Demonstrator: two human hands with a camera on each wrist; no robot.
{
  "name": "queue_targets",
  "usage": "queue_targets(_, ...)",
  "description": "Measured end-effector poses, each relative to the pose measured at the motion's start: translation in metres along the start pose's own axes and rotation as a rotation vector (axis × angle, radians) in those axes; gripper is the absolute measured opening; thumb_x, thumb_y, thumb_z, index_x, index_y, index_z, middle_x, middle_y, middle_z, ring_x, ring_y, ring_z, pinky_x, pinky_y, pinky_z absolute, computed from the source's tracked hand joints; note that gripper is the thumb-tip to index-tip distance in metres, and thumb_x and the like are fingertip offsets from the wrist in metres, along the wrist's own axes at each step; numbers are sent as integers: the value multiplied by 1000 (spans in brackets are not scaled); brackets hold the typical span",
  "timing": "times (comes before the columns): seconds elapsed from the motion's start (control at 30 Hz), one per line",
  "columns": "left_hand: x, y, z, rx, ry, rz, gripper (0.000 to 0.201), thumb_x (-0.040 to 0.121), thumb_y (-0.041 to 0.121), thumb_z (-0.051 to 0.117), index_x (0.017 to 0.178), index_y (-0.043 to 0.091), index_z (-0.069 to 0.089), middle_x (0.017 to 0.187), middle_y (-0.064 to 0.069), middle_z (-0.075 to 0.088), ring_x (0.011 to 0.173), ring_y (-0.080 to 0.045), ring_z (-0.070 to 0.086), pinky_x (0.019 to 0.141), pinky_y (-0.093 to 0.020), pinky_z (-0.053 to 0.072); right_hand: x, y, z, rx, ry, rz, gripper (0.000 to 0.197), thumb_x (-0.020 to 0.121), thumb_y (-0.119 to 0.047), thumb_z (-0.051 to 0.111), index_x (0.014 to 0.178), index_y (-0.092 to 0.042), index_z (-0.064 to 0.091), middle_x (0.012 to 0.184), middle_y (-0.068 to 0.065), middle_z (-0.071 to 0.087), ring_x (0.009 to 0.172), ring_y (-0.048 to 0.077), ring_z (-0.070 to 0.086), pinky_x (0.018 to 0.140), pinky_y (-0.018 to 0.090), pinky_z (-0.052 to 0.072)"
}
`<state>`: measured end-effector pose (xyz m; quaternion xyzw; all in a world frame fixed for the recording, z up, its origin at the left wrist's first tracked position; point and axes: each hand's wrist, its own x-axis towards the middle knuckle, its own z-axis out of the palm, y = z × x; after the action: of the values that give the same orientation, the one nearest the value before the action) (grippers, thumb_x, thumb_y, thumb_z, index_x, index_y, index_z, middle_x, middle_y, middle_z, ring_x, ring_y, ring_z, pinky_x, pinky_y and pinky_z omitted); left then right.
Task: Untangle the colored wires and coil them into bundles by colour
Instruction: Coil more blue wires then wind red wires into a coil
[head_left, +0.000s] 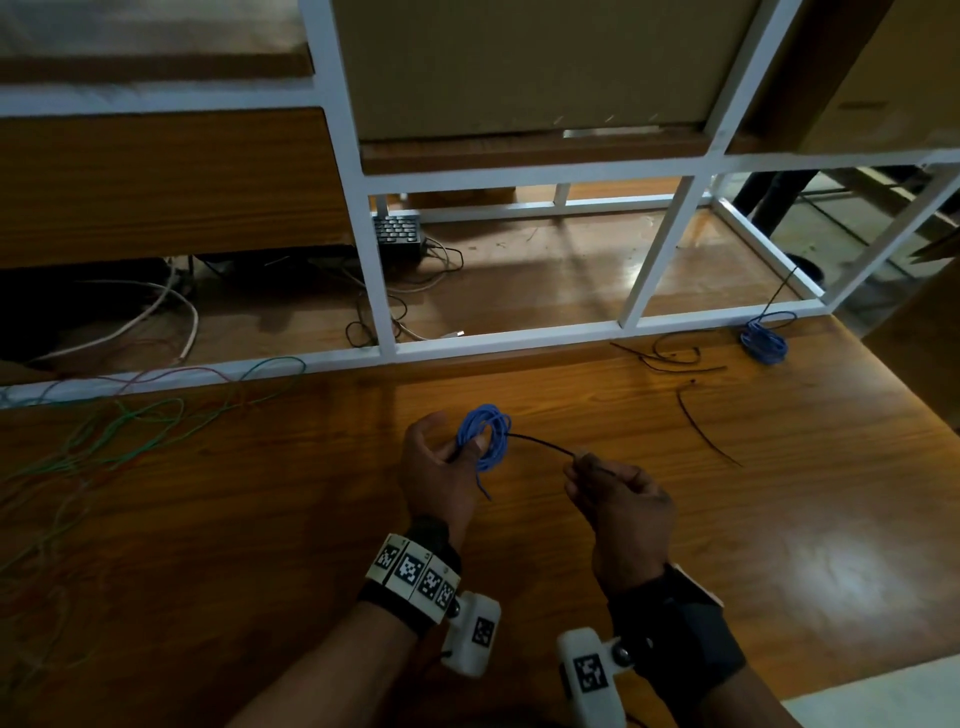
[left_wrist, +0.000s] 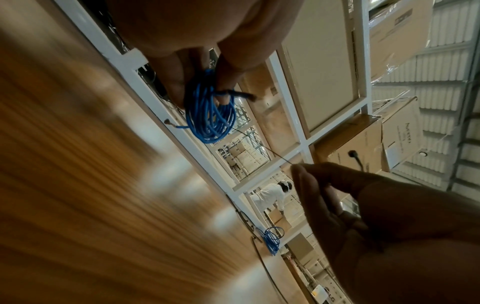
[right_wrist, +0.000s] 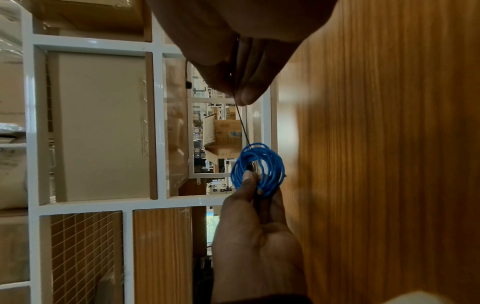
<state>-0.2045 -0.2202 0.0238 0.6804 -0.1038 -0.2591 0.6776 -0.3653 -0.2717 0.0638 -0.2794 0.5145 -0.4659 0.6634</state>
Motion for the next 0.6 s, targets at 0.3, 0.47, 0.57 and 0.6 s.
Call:
queue_targets(0.3,4,-5,0,39,29,66,41,77,19,83,97,29,49,93,8,66,83,5,66,62,-19,54,-7,7,14,53,0,41,23,84,-1,79,101,3,65,84,13,78,89,28,77,71,28,62)
queue_targets(0.47,11,-10,-4,56,70,57,39,77,18,82,98,26,51,99,-6,71,91,-14,71,70,-30,60,-9,0,15,64,-22,39,19,85,-1,77,81,-7,60,89,13,79,91,26,77,81,32,62)
queue_targets(0.57,12,-9,-8,82,81,73,35,79,18,81,94,23,50,91,-2,69,84,-12,70,61,-21,55,-7,-1,12,52,-38,37,17,85,-1,77,84,-6,61,91,15,79,92,27,77,77,30,62)
queue_targets(0.6,12,-9,-8,101,84,89,33,79,18,81,89,20,50,85,0,67,78,-11,68,56,-18,51,-6,0,12,48,-37,42,17,85,-1,77,84,-6,61,91,15,79,91,28,77,76,30,62)
